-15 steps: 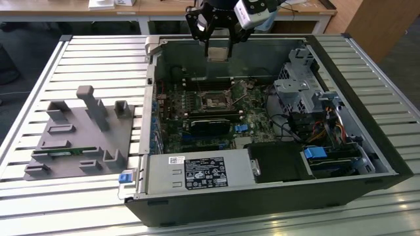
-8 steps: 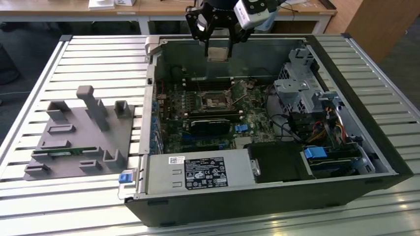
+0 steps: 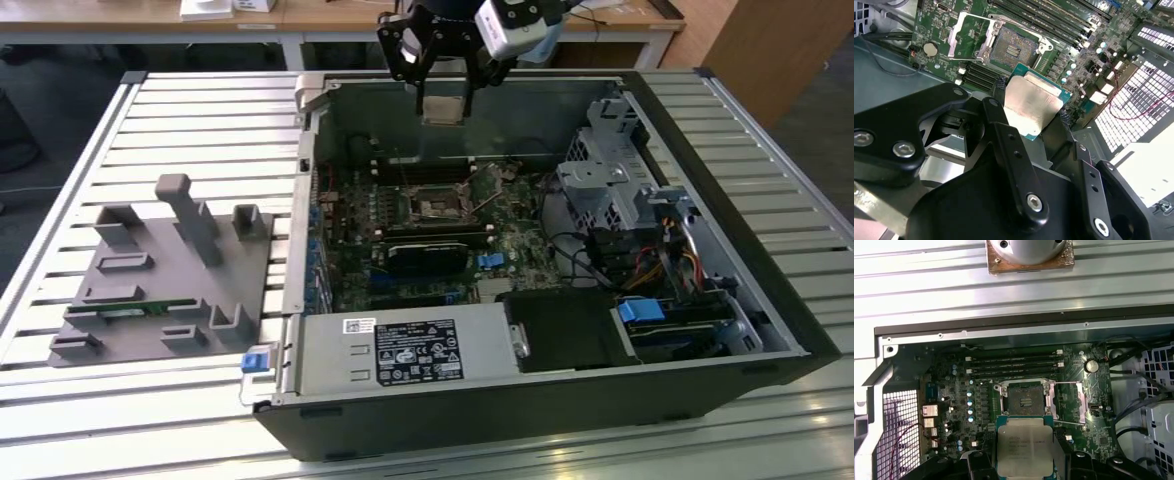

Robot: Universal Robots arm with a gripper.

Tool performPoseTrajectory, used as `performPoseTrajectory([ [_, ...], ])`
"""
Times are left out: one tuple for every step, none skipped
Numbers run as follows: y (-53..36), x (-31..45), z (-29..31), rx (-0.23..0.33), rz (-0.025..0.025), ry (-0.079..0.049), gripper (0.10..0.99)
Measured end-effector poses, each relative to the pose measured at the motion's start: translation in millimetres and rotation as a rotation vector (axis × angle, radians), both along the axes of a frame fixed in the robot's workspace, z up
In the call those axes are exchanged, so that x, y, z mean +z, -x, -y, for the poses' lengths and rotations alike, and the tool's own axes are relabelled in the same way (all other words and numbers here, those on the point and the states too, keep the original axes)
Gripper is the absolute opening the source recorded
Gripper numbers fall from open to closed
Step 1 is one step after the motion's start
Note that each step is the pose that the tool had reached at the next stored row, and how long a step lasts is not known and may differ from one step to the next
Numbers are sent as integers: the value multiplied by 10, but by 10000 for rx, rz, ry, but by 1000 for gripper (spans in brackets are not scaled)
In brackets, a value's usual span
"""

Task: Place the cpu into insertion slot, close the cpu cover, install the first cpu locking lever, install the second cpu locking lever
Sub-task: 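Place the cpu into insertion slot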

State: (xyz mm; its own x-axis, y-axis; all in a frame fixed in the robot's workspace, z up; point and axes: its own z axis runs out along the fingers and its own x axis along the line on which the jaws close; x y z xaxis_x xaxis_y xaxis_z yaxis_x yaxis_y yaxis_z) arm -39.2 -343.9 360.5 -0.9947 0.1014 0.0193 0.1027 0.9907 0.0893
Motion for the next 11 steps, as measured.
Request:
performPoseTrajectory([
  [0, 0, 0, -9, 0, 0, 541],
  [0, 0, 0, -20, 0, 0, 541],
  [0, 0, 0, -31, 0, 0, 541],
  [0, 0, 0, -41, 0, 1, 541],
  [0, 0, 0, -52, 0, 0, 541],
  [0, 0, 0, -62, 0, 0, 541],
  [0, 0, 0, -72, 0, 0, 541],
  [0, 0, 0, -83, 0, 0, 541],
  [0, 0, 0, -94, 0, 0, 541],
  [0, 0, 0, -105, 0, 0, 541],
  [0, 0, 0, -115, 0, 0, 541],
])
